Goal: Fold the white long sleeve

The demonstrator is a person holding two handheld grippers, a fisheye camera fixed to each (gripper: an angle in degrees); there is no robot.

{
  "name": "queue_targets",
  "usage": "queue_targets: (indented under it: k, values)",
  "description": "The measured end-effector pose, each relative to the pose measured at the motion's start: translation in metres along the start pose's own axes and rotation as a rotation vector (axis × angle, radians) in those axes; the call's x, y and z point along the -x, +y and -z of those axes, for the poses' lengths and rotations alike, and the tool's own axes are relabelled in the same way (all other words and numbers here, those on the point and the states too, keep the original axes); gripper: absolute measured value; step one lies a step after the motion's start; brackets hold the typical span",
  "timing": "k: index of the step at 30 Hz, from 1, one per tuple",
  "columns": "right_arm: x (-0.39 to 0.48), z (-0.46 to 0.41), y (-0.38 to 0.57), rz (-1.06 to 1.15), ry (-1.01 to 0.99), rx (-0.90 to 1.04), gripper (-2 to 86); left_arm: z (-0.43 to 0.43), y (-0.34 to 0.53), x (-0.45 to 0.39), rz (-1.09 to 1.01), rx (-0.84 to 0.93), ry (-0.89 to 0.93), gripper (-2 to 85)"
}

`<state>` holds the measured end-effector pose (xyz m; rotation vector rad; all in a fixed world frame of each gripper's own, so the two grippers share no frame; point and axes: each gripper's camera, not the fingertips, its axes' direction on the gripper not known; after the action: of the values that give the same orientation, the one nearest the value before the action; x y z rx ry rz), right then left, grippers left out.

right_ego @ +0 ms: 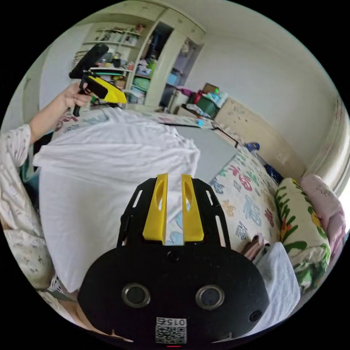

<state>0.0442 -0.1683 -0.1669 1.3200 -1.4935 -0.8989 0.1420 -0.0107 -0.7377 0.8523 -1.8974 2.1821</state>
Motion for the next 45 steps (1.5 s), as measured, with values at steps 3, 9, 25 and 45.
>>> queue_targets:
  k: [3,9,25,45]
  values:
    - [0.097,0.026,-0.045,0.172,-0.251,-0.007,6.0,0.072,0.122,-0.079,-0.053,-0.014,-0.129,8.7]
    - [0.283,0.028,-0.081,0.447,-0.417,0.113,5.7,0.107,0.294,-0.115,0.117,0.026,-0.223,8.5]
    - [0.278,0.087,-0.098,0.187,-0.4,0.116,3.7,0.268,0.439,0.013,0.568,-0.41,-0.372,7.8]
    - [0.159,0.326,-0.149,-0.395,-0.362,-0.976,-0.6,0.286,0.474,0.235,1.43,-0.723,-0.573,1.5]
